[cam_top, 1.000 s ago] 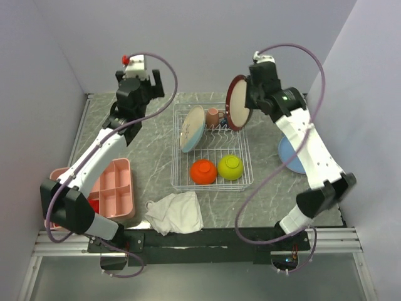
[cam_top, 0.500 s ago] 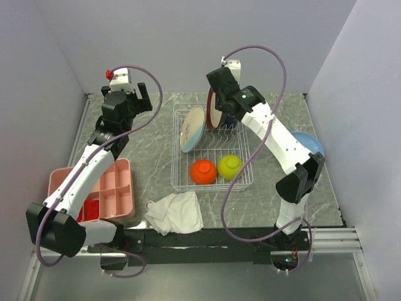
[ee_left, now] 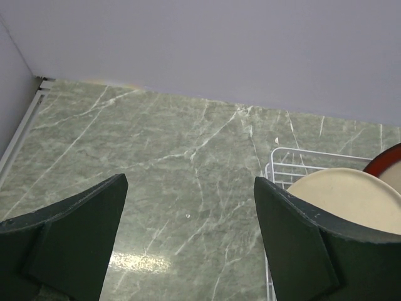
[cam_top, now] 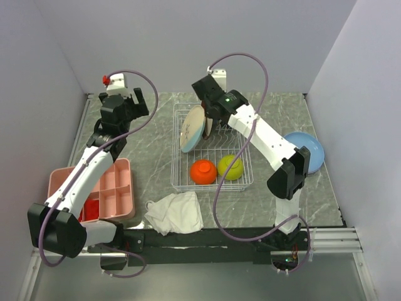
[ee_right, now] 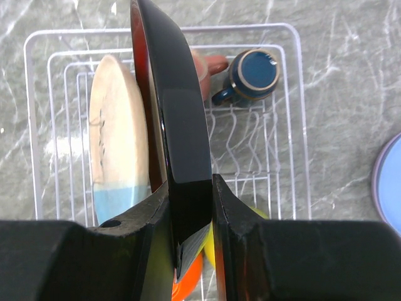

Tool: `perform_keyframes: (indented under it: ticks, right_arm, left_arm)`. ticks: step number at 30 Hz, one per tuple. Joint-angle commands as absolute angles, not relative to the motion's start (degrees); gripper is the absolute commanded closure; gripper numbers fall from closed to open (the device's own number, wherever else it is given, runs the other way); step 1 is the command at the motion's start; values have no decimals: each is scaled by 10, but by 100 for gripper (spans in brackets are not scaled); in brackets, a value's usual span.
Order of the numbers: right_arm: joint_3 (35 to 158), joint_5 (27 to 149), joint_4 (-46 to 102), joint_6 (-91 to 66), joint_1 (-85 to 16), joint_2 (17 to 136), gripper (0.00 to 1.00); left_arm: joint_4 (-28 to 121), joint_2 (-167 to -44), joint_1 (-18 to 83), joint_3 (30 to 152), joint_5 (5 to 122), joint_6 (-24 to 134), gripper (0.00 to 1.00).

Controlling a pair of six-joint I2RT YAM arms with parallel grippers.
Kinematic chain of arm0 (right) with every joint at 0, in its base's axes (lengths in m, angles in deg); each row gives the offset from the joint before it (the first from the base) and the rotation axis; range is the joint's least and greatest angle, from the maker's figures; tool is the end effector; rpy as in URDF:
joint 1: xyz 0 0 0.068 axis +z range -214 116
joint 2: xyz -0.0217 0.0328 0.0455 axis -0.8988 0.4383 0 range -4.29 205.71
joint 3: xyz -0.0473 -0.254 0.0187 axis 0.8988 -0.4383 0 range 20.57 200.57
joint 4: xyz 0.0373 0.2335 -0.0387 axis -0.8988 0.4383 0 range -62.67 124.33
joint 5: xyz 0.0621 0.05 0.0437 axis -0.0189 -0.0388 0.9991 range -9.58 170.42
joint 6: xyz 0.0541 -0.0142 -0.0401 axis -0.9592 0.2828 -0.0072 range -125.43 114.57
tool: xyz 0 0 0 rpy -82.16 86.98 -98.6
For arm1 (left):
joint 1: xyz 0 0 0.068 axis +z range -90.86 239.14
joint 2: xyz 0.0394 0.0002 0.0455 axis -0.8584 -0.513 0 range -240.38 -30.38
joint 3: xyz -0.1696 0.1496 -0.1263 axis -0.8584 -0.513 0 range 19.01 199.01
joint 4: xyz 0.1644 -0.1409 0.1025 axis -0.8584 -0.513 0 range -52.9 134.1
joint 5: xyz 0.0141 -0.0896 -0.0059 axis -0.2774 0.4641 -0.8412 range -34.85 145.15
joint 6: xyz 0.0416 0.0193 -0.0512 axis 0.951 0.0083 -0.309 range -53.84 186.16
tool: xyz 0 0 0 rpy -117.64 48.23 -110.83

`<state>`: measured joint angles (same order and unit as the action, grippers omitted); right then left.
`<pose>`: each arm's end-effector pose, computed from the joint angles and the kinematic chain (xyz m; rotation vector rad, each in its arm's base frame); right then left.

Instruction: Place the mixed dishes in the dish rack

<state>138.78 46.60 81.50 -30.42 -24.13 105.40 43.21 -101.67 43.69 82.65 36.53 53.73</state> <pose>0.3256 0.2316 0.3549 -0.0145 2.2081 -0.0833 0.2868 -0.0607 0.3613 -0.1947 1.7016 -0.0819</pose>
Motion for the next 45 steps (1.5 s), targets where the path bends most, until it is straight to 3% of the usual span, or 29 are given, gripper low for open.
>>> perform_keyframes:
  ticks: [1,45]
  right_arm:
    - [1443,431,765,-327,-222,1039,100]
    - [1427,350,836,-456,-164,1145,100]
  left_arm:
    - [444,-998,440,815,380,522,12]
    - [443,-995,445,791,406,495,13]
